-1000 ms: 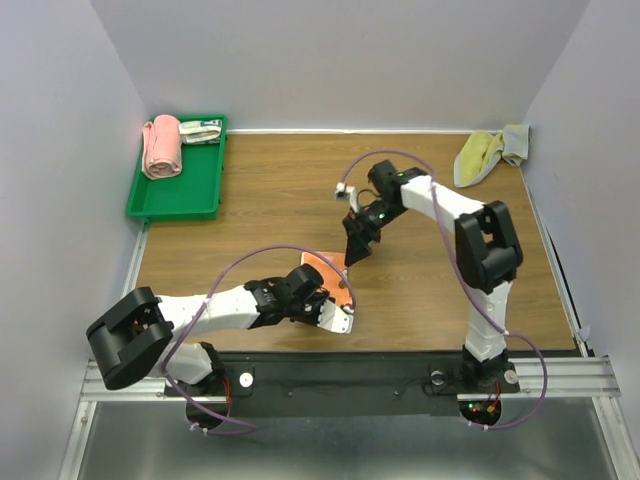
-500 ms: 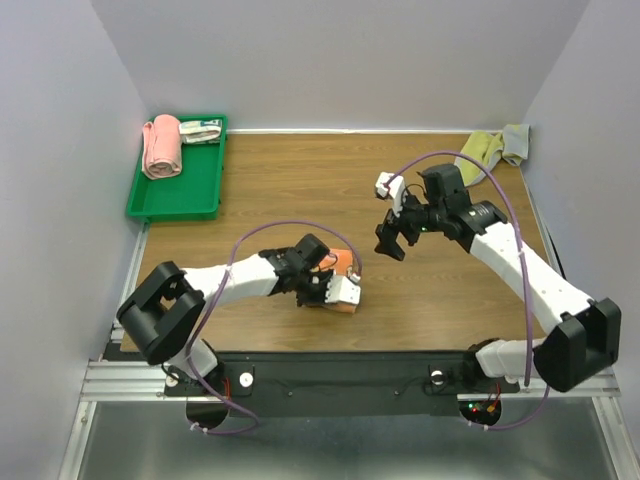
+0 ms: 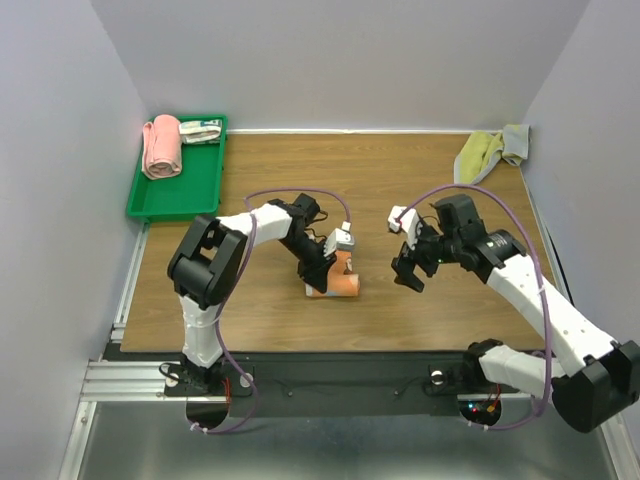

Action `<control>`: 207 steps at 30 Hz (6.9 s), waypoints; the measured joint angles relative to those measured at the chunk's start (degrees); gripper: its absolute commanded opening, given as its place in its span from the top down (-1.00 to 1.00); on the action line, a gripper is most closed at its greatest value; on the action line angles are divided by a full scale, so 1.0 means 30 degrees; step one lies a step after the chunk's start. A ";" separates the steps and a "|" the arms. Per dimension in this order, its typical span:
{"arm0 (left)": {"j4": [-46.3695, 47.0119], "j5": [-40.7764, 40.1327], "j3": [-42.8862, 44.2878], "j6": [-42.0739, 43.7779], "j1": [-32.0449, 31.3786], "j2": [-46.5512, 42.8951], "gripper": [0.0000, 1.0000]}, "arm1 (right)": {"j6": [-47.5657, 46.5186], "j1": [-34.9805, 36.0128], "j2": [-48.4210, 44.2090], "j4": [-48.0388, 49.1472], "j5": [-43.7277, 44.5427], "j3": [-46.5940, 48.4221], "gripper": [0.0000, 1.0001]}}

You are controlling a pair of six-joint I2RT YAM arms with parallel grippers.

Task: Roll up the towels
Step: Roll the towel, then place the rolled towel into the container

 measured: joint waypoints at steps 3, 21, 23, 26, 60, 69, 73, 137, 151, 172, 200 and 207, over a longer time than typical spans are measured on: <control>-0.1574 0.1508 0.1333 -0.0044 0.0699 0.1421 1.00 | -0.0240 0.0597 0.1035 -0.0641 0.0219 -0.0226 -0.88; -0.6506 0.5158 0.4262 0.0160 0.2659 0.5442 0.92 | -0.1100 0.9136 0.6900 0.7264 0.6812 -0.1137 -0.82; -0.7060 0.5217 0.4524 0.0233 0.2783 0.5727 0.91 | -0.1508 0.9515 0.7635 0.8000 0.6951 -0.1137 -0.81; -0.7592 0.5311 0.4765 0.0321 0.2892 0.6047 0.89 | -0.1989 0.9741 0.8531 0.8990 0.6980 -0.1173 -0.65; -0.6834 0.0481 0.5093 0.2849 0.8947 0.3235 -0.01 | 0.1916 0.6637 1.3311 0.6586 -0.2907 0.1974 0.99; -0.0641 -0.1698 -0.3279 0.2302 0.8721 -0.8298 -0.37 | 0.3978 0.4226 1.7252 0.3971 -0.8349 0.5027 0.99; 0.2346 -0.3978 -0.7366 0.2361 0.5173 -1.3988 -0.59 | 0.4648 0.3993 1.8884 0.2856 -0.9799 0.6215 0.99; -1.0579 0.3774 0.6696 0.1668 0.3869 0.6433 0.67 | -0.0160 1.0943 1.0477 0.9843 0.8429 0.0066 -0.75; -0.9697 0.4036 0.5246 0.1909 0.4860 0.5377 -0.07 | -0.0036 0.9945 1.2444 1.3063 0.6987 -0.0211 0.99; -0.0007 -0.0379 -0.0204 -0.0568 1.0462 -0.6186 -0.58 | 0.2310 0.6331 1.5096 0.7482 -0.2849 0.3796 0.99; 0.6302 -1.3624 -1.1030 0.2973 -0.6900 -1.4622 -0.47 | 0.4095 0.4503 2.1485 0.2222 -1.2211 0.8663 0.99; 0.9027 -1.5336 -1.1744 0.3512 -0.7701 -1.2546 -0.30 | 0.3891 0.4240 2.2862 0.0561 -1.3872 0.9537 0.99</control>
